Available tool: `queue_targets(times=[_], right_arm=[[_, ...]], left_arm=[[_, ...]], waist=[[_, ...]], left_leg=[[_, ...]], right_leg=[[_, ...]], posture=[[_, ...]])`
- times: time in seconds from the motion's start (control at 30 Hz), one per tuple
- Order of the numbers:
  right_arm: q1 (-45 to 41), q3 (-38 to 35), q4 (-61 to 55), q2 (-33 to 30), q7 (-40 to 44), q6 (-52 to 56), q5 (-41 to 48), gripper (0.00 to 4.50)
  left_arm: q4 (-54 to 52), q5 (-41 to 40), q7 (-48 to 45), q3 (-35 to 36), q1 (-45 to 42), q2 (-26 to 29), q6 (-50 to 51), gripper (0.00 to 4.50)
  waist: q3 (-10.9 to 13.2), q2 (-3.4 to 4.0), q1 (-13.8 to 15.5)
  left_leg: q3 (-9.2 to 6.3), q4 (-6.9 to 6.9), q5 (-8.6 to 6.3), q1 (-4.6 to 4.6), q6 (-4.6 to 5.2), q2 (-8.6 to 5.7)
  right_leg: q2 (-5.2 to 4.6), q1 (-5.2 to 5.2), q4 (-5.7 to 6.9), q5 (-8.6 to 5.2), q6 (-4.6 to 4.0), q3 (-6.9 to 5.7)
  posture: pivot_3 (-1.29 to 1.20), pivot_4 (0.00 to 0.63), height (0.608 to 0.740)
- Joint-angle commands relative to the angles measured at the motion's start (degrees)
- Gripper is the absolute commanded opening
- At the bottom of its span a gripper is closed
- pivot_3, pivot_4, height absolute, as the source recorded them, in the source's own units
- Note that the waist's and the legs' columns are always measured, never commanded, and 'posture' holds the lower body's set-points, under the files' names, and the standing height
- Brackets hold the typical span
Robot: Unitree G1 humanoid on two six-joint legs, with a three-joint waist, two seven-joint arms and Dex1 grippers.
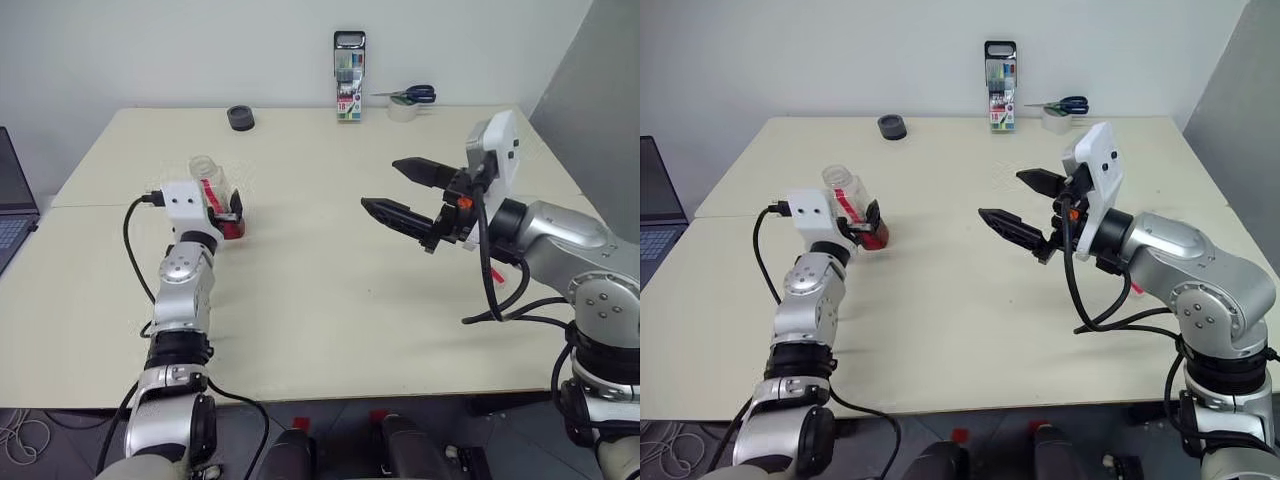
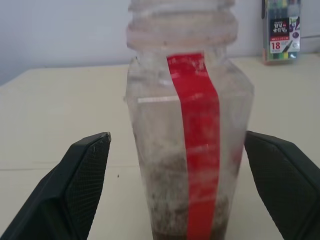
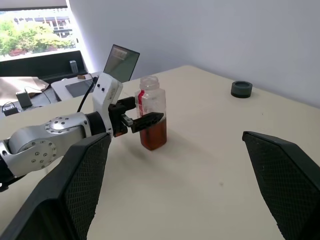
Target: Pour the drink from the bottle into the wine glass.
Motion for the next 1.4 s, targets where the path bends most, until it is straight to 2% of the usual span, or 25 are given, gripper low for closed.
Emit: queue_targets(times=[0.03,0.23,0.4,0.5,0.6,0.7,0.77,0.9,1.0,1.2,1.4], right_arm=[[1.75,-1.44,-2.89,-0.63,-0.22,-1.81,-1.00,4.50],[8.79,-4.53,-6.45,-1.53,-2.31,-1.50,-0.95,4.50],[16.24,-8.01,-9.08,-2.41,-4.71,-1.52,-1.32,4.50],[19.50,-10.75,-8.06,-0.16,-9.94,-2.35,-3.49,4.50],[20.82,-15.25,-4.46,4.71,-17.85,0.80,-1.16,4.50],[21.40,-17.96,-0.23,7.70,-24.41,4.60,-1.51,4.50],[20.93,-19.36,2.16,9.64,-28.07,5.04,-2.33,4.50],[15.30,-27.83,12.44,19.12,-40.21,3.31,0.77,4.50],[10.06,-32.43,18.75,24.35,-45.27,0.40,3.49,4.50],[3.12,-36.69,30.11,30.00,-47.28,-6.69,7.40,4.50],[-1.60,-36.89,39.93,31.41,-44.89,-13.65,8.28,4.50]], left_arm=[[-7.54,0.14,1.29,-0.30,2.72,-0.37,3.27,4.47],[-16.86,-0.49,1.44,-1.10,10.08,-1.92,8.98,4.47],[-23.98,0.62,-4.46,-5.97,14.14,1.19,14.53,4.47],[-29.26,-3.19,-16.11,-10.82,14.76,5.39,16.81,4.47],[-32.61,-9.80,-29.39,-14.23,13.55,8.86,18.26,4.47],[-32.00,-12.54,-36.89,-16.06,9.97,10.68,18.08,4.47],[-31.19,-13.36,-39.82,-16.78,7.77,11.08,17.93,4.47],[-29.33,-14.15,-45.54,-18.41,2.64,11.65,17.42,4.47],[-29.11,-14.66,-48.63,-18.37,1.21,12.62,17.63,4.47],[-30.00,-14.87,-51.52,-17.00,2.24,15.42,17.15,4.47],[-30.52,-14.94,-52.74,-16.54,2.36,18.06,17.72,4.47]], waist=[[0.00,0.00,0.00],[-0.01,-0.02,0.06],[-0.02,-0.04,0.14],[-0.03,-0.04,0.02],[-0.03,-0.03,-0.03],[-0.03,-0.03,0.00],[-0.03,-0.02,-0.04],[-0.04,0.02,-0.21],[-0.04,0.09,-0.57],[-0.03,0.16,-0.83],[0.00,0.20,-1.00]], left_leg=[[0.01,0.00,0.00,0.00,0.00,0.00],[0.01,0.00,-0.01,0.01,0.02,0.00],[0.00,0.01,-0.03,0.04,0.06,-0.01],[-0.07,0.01,-0.05,0.11,0.09,0.02],[0.04,-0.01,-0.02,0.17,0.04,0.04],[0.06,-0.01,-0.01,0.17,0.01,0.03],[0.09,-0.02,-0.01,0.17,0.03,0.03],[0.24,-0.05,-0.04,0.22,0.07,0.05],[0.31,-0.11,-0.04,0.28,0.07,0.10],[0.52,-0.13,-0.09,0.26,0.18,0.12],[0.60,-0.12,-0.10,0.23,0.19,0.09]], right_leg=[[0.00,0.00,0.00,0.00,0.00,0.00],[0.00,0.02,0.00,0.00,0.00,0.01],[0.01,0.08,0.00,0.00,0.00,0.00],[0.08,0.18,-0.01,-0.01,0.00,-0.03],[0.13,0.19,0.01,-0.01,0.00,-0.03],[0.19,0.22,0.00,-0.01,0.00,-0.02],[0.23,0.21,0.01,-0.01,-0.01,-0.01],[0.33,0.21,0.04,-0.01,-0.01,-0.01],[0.34,0.16,0.06,-0.01,-0.01,0.07],[0.36,0.10,0.08,-0.01,-0.02,0.08],[0.36,0.08,0.08,-0.01,-0.02,0.09]], posture=[[0.00,0.150,0.740],[0.00,0.150,0.740],[0.00,0.150,0.740],[0.00,0.150,0.740],[0.00,0.150,0.740],[0.00,0.150,0.740],[0.00,0.150,0.740],[0.00,0.150,0.740],[0.00,0.150,0.740],[0.00,0.150,0.740],[0.00,0.150,0.740]])
